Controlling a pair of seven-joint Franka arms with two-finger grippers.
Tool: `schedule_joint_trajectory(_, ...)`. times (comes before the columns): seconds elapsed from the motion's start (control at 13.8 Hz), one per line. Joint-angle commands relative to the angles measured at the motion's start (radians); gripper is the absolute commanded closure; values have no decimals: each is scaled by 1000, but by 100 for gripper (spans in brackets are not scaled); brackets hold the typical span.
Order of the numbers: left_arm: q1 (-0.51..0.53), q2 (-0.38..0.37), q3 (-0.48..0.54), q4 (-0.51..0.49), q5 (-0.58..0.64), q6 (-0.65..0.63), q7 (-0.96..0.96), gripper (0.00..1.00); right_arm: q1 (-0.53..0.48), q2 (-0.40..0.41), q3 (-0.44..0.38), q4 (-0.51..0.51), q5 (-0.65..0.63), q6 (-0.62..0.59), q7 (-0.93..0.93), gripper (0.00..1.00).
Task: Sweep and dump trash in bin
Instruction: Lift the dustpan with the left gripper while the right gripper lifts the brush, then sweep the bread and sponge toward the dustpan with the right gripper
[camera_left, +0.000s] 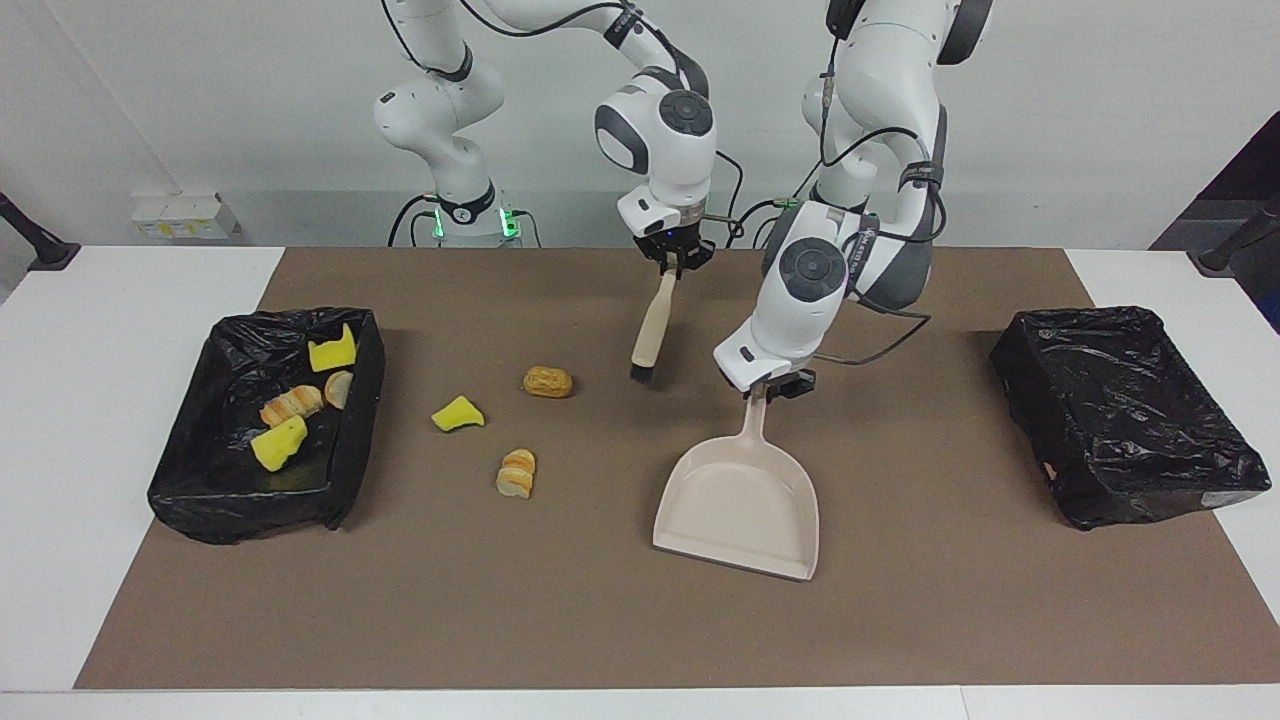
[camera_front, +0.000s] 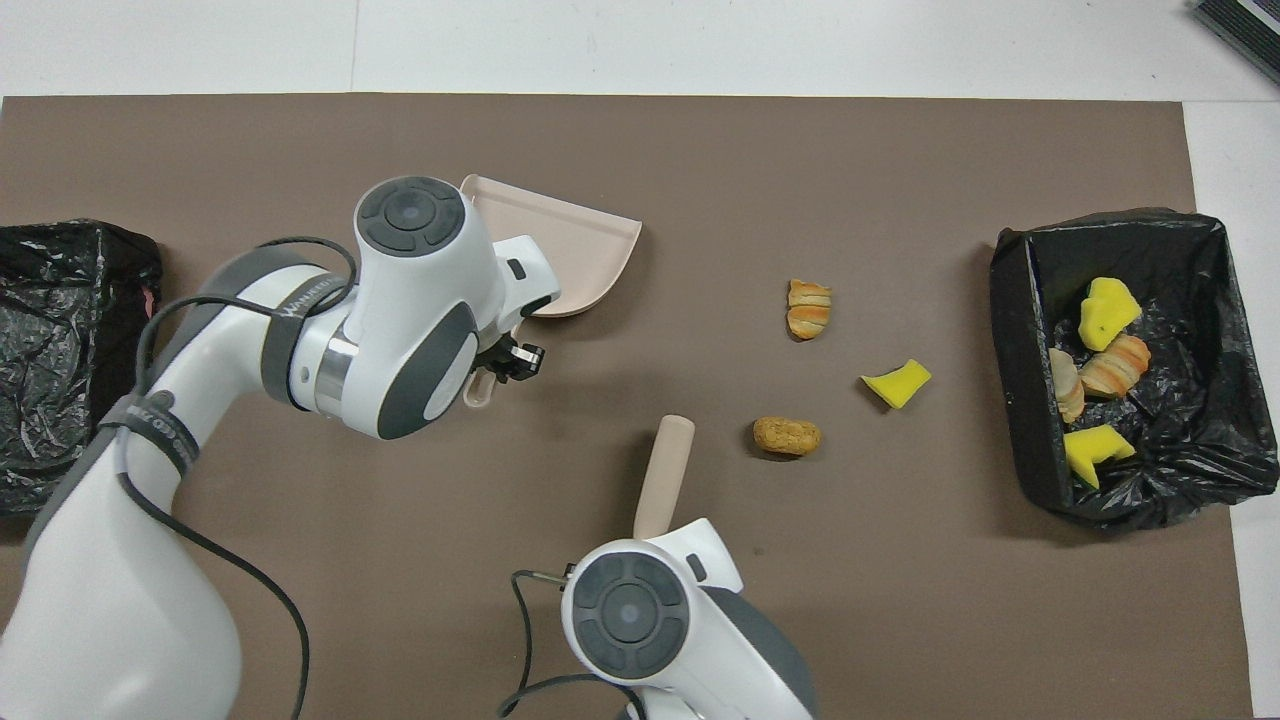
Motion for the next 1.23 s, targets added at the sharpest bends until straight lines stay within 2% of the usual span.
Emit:
schedule_joint_trajectory(0.0,30,-43,12,20,80,-42,152,100,-77,-154,9,-134,-38,-19,14,100)
schedule_joint_trajectory(0.22,89,-113,12,8,102,-127,426,100,-146,-157,9,-151,-56,-25,34,100)
schedule_joint_trajectory(0.43,167,-207,12,-21,146,-216,793,100,-213,-154,12,-166,-58,-59,149,100)
schedule_joint_trajectory(0.65,238,-230,13,-33,152,-229,1040,100,-259,-147,15,-180,-35,-41,209,100)
schedule_joint_trajectory(0.79,257,-245,12,-71,154,-209,1129,100,-260,-87,17,-180,-30,19,211,100)
schedule_joint_trajectory(0.87,259,-280,12,-123,174,-189,1174,100,-267,-67,15,-174,-30,75,199,100)
schedule_joint_trajectory(1.01,253,-345,12,-260,198,-78,1199,100,-284,14,15,-131,-29,151,173,100)
schedule_joint_trajectory(1.16,216,-348,9,-338,203,23,1190,100,-295,65,15,-50,-30,146,163,100)
